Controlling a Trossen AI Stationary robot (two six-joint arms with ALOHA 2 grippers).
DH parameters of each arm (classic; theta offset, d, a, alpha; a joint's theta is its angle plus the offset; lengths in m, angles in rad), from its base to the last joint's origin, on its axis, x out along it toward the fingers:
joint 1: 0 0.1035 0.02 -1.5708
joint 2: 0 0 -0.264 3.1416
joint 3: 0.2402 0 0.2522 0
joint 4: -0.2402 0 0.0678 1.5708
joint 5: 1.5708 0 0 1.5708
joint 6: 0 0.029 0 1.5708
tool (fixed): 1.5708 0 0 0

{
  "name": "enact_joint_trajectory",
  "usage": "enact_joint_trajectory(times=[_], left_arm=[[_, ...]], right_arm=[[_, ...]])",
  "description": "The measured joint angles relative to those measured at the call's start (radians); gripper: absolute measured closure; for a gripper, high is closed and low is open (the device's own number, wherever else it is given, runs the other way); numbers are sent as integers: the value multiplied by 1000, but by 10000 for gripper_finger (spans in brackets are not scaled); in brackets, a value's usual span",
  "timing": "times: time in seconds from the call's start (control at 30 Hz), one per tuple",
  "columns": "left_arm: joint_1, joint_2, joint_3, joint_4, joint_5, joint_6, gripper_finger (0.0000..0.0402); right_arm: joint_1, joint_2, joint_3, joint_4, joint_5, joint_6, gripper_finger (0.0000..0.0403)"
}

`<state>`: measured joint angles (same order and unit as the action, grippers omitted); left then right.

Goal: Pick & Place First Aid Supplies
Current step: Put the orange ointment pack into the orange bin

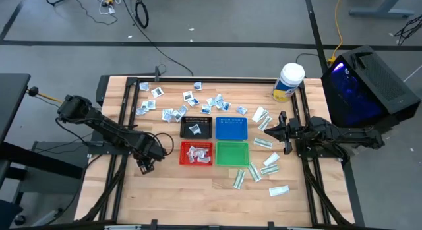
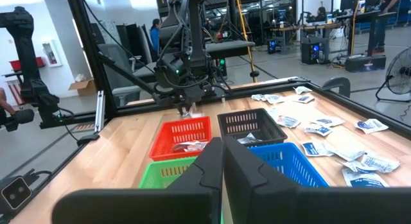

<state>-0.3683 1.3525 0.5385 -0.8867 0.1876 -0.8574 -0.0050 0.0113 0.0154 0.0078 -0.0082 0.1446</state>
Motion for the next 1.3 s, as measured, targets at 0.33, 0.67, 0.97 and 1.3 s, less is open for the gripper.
enact_joint_trajectory(times=[0.33,0.67,0.97,1.3], left_arm=[[0,0,0,0,-5,-3,297],[0,2,44,-6,-27,4,298],[0,1,154,-10,-62,16,298],[0,1,352,-5,-249,177,298]], right_arm=[[0,0,0,0,0,0,385],[0,0,0,0,0,0,385],[0,0,0,0,0,0,385],[0,0,0,0,0,0,385]])
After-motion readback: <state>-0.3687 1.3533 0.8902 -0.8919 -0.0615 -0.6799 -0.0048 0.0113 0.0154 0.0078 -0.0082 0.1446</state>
